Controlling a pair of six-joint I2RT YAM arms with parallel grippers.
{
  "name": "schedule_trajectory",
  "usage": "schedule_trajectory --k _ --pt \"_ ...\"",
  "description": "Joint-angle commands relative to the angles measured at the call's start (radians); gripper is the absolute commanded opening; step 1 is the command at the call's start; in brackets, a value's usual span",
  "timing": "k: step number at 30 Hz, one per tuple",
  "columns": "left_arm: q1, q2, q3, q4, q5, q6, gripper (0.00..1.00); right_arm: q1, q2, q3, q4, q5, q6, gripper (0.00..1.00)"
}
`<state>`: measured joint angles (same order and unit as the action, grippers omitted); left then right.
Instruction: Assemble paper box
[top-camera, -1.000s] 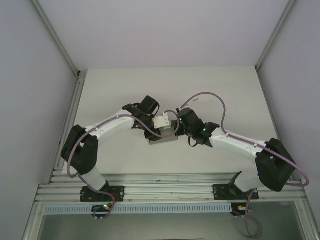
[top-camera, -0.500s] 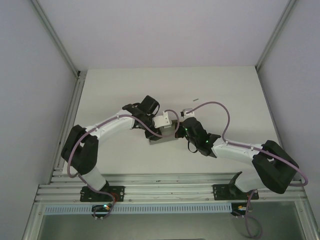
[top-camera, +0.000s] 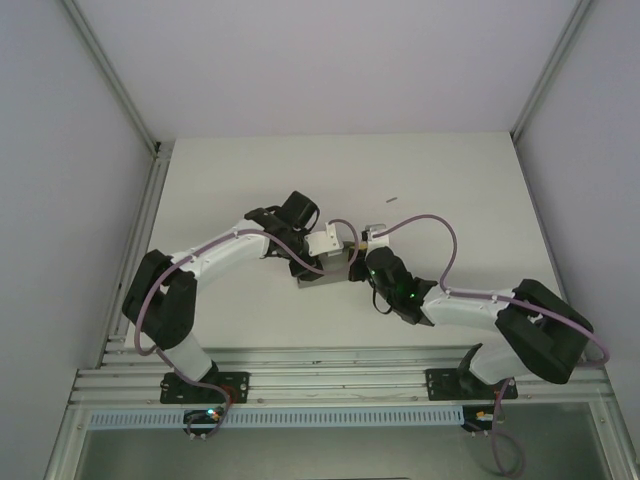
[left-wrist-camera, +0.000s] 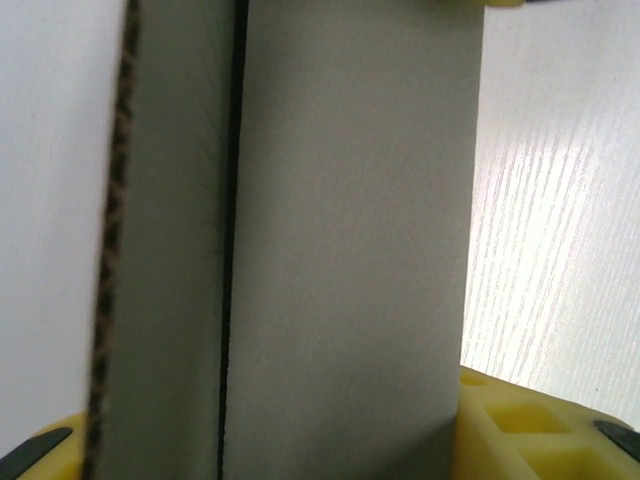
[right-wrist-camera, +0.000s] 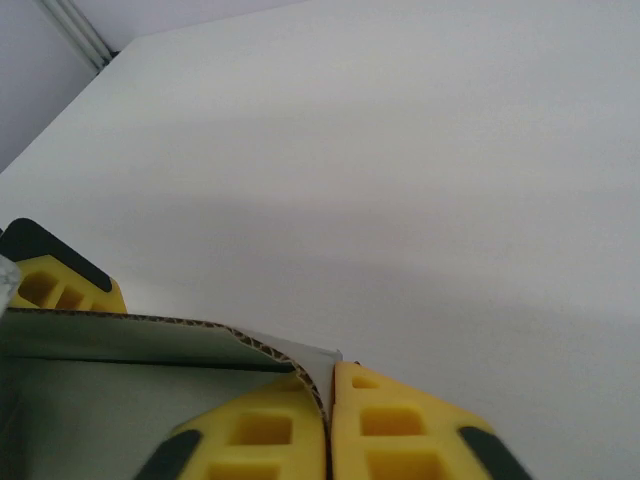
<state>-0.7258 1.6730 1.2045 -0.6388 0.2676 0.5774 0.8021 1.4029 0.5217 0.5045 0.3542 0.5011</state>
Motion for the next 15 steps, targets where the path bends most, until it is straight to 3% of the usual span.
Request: schedule_trajectory --k 1,9,13,15 --pt "-0.008 0.010 -0.006 0.033 0.011 0.008 0.49 0.040 -0.015 -0.012 -0.281 -0.093 0.004 0.19" --pt "-0.012 0.008 -0.020 0.016 0.010 0.044 0.48 -0.023 -0.256 0.183 -0.628 -0.154 -0.103 0.72" --pt "-0.011 0.008 -0.021 0.010 0.015 0.053 0.48 -0.101 -0.311 0.231 -0.725 -0.199 -0.140 0.78" --pt "-0.011 0.006 -0.023 0.008 0.019 0.059 0.48 -0.173 -0.317 0.244 -0.751 -0.288 -0.146 0.70"
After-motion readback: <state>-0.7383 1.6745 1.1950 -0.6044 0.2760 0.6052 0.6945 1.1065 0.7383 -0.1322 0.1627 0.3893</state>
